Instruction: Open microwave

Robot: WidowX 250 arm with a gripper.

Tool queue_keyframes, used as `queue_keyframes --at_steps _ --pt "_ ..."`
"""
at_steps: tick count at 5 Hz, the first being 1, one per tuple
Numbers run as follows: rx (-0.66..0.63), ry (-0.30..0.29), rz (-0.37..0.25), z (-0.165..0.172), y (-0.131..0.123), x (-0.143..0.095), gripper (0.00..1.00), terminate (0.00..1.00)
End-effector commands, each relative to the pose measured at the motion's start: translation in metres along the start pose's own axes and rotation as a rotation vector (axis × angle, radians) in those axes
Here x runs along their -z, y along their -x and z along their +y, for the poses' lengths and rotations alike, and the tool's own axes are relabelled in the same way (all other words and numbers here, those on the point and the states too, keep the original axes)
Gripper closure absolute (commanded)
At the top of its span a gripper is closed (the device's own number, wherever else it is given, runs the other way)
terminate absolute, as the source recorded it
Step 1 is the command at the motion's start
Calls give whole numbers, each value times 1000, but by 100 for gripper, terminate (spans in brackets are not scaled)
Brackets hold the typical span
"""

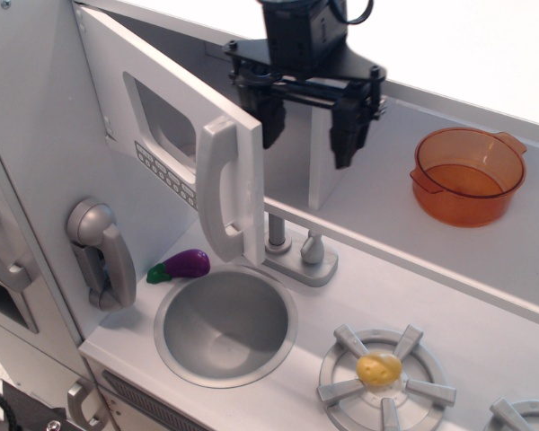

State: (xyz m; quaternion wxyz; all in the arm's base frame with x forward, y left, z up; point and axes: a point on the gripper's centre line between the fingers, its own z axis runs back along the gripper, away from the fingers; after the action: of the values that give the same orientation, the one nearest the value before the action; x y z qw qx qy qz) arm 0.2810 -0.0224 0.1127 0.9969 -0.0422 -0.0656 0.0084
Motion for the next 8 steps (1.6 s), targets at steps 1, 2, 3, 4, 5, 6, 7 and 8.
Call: queue_keyframes --at_steps 1,2,3,4,5,6,7,8 --pt "39 -84 -31 34 23 -20 0 0" --pt "88 -91 -16 53 52 -25 0 0" --pt "140 -71 -5 73 78 -34 0 0" --pt "168 -87 -25 90 90 -41 0 0" --pt "160 -20 -15 90 90 -53 0 0" --pt "161 38 -27 68 82 -71 0 0" --pt "135 89 -2 56 77 -88 0 0" --pt "135 89 -2 56 77 -88 0 0"
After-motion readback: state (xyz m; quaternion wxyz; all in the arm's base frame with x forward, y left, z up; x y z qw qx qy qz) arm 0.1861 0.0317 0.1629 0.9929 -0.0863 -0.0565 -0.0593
